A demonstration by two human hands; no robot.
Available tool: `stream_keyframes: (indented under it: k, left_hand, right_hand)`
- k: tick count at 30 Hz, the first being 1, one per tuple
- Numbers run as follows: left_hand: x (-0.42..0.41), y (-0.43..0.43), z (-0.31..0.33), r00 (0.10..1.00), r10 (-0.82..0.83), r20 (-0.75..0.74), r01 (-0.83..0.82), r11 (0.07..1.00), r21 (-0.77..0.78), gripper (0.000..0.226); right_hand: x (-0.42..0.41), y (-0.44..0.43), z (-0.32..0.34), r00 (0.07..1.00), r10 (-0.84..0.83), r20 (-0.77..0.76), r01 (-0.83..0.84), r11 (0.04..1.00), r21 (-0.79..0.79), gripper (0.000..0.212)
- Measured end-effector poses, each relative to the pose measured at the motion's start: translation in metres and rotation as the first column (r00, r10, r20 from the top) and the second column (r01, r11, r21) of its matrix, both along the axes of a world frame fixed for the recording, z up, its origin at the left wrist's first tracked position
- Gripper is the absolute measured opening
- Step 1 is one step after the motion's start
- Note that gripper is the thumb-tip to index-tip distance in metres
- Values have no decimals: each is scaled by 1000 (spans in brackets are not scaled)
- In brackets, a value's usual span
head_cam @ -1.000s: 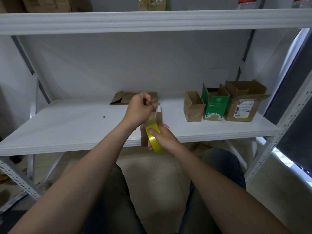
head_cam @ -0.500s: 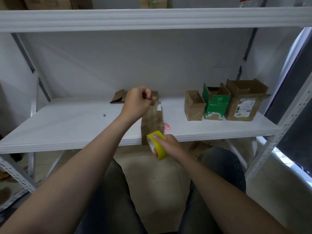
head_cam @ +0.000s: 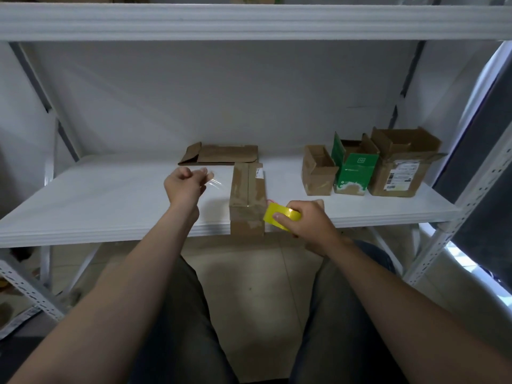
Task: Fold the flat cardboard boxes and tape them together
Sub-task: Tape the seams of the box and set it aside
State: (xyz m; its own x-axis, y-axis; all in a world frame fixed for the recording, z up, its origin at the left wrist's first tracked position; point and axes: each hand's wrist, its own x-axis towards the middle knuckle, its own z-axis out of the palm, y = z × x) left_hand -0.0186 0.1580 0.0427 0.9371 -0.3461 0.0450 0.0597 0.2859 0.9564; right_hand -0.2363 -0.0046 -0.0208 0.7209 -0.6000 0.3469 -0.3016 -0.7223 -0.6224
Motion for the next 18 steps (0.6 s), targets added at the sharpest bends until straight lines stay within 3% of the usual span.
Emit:
stream_keyframes:
  k: [3,9,14,18]
  left_hand:
    - [-1,-5,-12,999,33,-36,-34,999,-30,51]
    - [-5,-13,-33,979,125,-164,-144,984,-109,52]
    - [-2,-15,-72,939,173,-296,-209,973,-96,51]
    - [-1,-22,-89,915,187,-358,-230,970,-80,51]
  right_hand:
    - [5,-7,11,989,-84,-120,64,984,-164,49]
    - [19,-20,14,935,-222,-276,120,931,-344,63]
    - [34,-28,17,887,-316,-336,88,832,-548,65]
    - [42,-33,16,859,-366,-357,89,795,-600,66]
